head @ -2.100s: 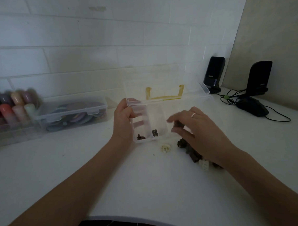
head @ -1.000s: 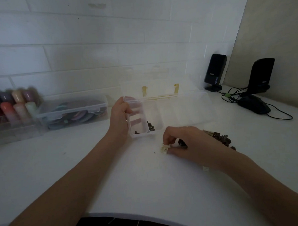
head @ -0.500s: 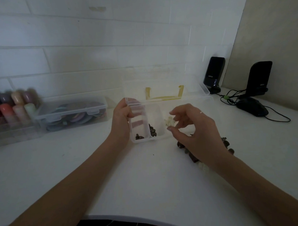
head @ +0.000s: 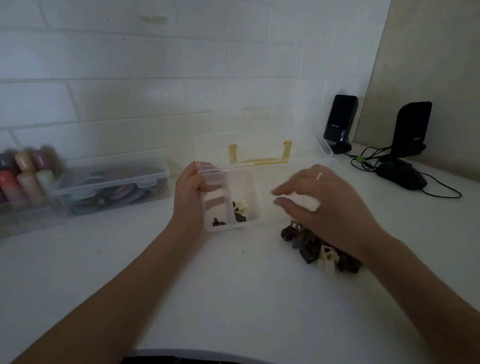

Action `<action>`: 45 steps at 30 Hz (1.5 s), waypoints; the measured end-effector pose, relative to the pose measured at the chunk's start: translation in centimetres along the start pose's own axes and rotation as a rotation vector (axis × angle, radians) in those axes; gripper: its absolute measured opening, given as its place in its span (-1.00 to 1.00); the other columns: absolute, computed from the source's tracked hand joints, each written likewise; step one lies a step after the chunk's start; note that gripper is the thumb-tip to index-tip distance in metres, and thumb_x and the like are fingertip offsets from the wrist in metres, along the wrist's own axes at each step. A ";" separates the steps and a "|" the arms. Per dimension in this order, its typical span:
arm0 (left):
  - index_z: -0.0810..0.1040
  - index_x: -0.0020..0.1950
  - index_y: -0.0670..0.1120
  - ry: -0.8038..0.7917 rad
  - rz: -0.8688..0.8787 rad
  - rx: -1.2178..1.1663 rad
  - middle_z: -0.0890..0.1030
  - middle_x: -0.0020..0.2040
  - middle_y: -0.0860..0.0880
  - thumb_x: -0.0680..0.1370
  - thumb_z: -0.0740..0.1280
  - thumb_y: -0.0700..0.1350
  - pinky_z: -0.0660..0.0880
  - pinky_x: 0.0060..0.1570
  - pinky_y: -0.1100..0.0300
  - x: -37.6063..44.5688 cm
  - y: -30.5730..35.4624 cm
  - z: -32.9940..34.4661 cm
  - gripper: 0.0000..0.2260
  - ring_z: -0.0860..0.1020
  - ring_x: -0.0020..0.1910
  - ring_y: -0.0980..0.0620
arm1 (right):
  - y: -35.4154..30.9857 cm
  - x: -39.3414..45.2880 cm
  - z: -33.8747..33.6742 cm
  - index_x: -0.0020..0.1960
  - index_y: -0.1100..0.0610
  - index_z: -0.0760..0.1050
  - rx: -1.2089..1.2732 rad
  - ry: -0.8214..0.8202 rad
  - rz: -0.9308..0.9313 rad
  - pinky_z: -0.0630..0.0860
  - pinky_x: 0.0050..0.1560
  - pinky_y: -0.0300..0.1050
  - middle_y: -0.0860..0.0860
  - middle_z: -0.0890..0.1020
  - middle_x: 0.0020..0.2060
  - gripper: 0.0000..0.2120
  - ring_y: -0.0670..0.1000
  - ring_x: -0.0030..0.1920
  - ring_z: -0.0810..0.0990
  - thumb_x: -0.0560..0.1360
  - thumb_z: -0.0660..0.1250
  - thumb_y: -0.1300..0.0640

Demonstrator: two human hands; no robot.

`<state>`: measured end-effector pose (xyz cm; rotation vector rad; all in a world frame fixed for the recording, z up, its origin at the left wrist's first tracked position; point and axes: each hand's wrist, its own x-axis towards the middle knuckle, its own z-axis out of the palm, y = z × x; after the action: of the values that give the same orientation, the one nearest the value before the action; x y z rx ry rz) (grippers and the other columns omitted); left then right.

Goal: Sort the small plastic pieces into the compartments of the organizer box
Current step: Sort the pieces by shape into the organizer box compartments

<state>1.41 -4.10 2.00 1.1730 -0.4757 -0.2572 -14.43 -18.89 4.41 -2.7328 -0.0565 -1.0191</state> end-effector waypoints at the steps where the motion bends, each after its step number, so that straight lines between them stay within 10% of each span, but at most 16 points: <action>1: 0.49 -0.23 -0.07 0.018 -0.012 -0.009 0.59 -0.26 -0.03 0.17 0.11 -0.25 0.46 0.06 -0.20 0.2 0.1 -0.2 -0.73 0.54 -0.11 -0.16 | 0.4 -0.1 -1.0 -0.14 -0.07 0.61 0.028 -0.021 0.064 0.40 -0.24 -0.28 -0.16 0.60 -0.33 -0.80 -0.17 -0.31 0.47 0.43 0.28 -0.13; 6: 0.47 -0.23 -0.07 0.084 -0.040 -0.031 0.58 -0.24 -0.05 0.16 0.11 -0.23 0.45 0.05 -0.13 0.5 0.4 -0.9 -0.74 0.54 -0.14 -0.14 | 1.9 -0.6 -2.3 -0.09 -0.21 0.57 -0.258 -0.302 0.224 0.21 -0.42 -0.28 -0.15 0.42 -0.51 -0.86 -0.18 -0.47 0.36 0.45 0.30 -0.21; 13: 0.48 -0.24 -0.07 0.069 -0.046 -0.028 0.59 -0.22 -0.06 0.15 0.11 -0.23 0.47 0.04 -0.10 0.3 0.4 -0.6 -0.73 0.53 -0.11 -0.16 | 1.6 -0.9 -0.5 0.18 -0.27 0.49 -0.307 -0.441 0.201 0.42 -0.03 -0.21 -0.25 0.58 0.13 -0.76 -0.11 0.13 0.52 0.53 0.21 -0.11; 18: 0.48 -0.22 -0.08 0.066 -0.045 -0.017 0.57 -0.16 -0.10 0.16 0.11 -0.23 0.45 0.12 -0.21 0.1 0.5 -0.6 -0.73 0.51 -0.04 -0.18 | 0.8 -0.8 -0.3 -0.15 -0.13 0.55 -0.083 -0.298 0.118 0.34 -0.33 -0.27 -0.16 0.49 -0.29 -0.91 -0.13 -0.29 0.48 0.41 0.38 -0.12; 27: 0.48 -0.21 -0.08 0.044 -0.035 -0.004 0.57 -0.19 -0.08 0.15 0.10 -0.24 0.45 0.12 -0.21 -0.2 0.6 -0.1 -0.71 0.52 -0.05 -0.18 | -0.1 -0.6 0.7 -0.11 0.14 0.47 0.616 -0.052 0.220 0.59 -0.08 -0.22 -0.05 0.66 -0.11 -0.77 -0.05 -0.10 0.66 0.37 0.46 0.36; 45: 0.50 -0.21 -0.09 -0.016 0.013 0.019 0.58 -0.21 -0.07 0.15 0.10 -0.28 0.50 0.05 -0.24 -0.4 0.2 0.2 -0.69 0.54 -0.03 -0.18 | -0.7 -0.9 1.7 -0.19 0.04 0.45 0.223 0.130 0.133 0.44 -0.13 -0.24 -0.15 0.56 -0.22 -0.82 -0.10 -0.14 0.50 0.40 0.46 0.16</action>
<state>0.96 -3.97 2.15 1.1868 -0.5008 -0.2511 -14.13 -17.85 2.72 -2.4305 0.0312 -1.0803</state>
